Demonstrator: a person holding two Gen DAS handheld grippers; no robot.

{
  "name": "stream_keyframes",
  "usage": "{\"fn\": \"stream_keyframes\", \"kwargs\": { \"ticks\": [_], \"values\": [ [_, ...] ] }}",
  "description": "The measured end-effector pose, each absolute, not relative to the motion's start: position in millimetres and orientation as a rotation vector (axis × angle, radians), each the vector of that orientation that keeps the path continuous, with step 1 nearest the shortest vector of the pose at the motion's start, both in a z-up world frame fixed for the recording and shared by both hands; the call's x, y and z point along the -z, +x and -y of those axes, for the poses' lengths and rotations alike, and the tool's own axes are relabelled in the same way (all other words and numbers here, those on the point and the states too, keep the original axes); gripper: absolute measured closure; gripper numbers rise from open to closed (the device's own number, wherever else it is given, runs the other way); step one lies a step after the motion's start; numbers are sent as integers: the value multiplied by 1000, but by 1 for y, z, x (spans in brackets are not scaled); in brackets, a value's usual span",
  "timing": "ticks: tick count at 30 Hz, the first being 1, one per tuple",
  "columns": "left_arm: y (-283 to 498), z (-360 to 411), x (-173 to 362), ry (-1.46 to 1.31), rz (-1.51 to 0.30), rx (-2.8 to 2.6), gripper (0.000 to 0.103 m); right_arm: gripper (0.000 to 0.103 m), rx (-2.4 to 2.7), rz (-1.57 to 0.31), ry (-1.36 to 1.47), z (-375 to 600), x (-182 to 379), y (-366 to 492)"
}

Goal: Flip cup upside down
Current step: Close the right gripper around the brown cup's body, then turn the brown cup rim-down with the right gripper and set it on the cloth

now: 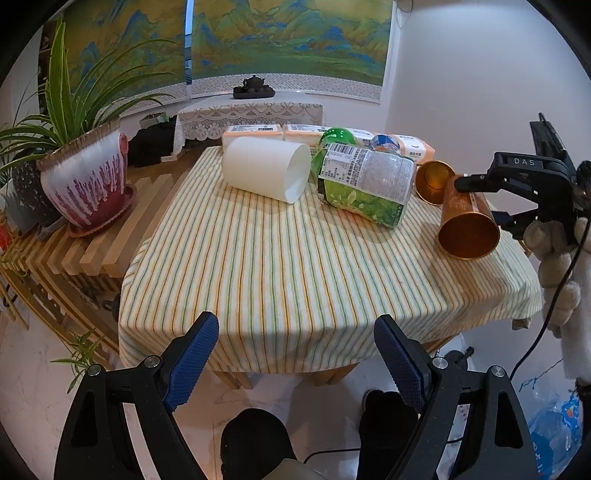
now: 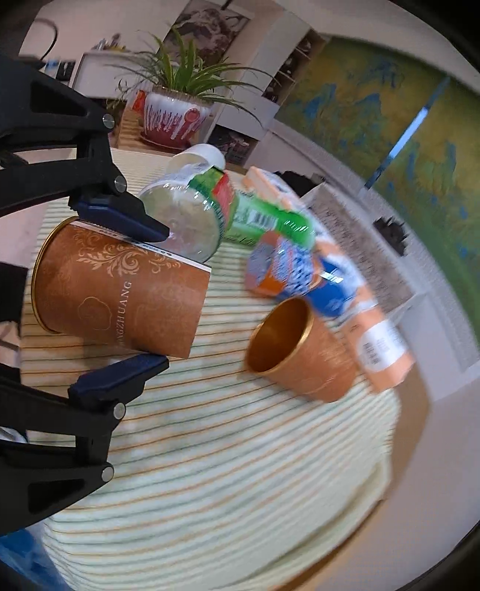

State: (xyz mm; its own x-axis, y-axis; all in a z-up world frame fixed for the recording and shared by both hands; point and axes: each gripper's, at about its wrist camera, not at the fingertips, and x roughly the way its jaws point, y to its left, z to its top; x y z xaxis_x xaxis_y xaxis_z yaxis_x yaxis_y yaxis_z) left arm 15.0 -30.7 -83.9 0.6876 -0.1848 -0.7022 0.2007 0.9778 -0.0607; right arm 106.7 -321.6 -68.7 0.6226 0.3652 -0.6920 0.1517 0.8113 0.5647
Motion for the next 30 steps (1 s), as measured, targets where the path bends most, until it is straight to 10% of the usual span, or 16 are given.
{"fn": "stream_keyframes", "kwargs": {
  "ticks": [30],
  "values": [
    [18,43,88,28,-805,237,15,45,23,-494,29,255,65,75]
  ]
}}
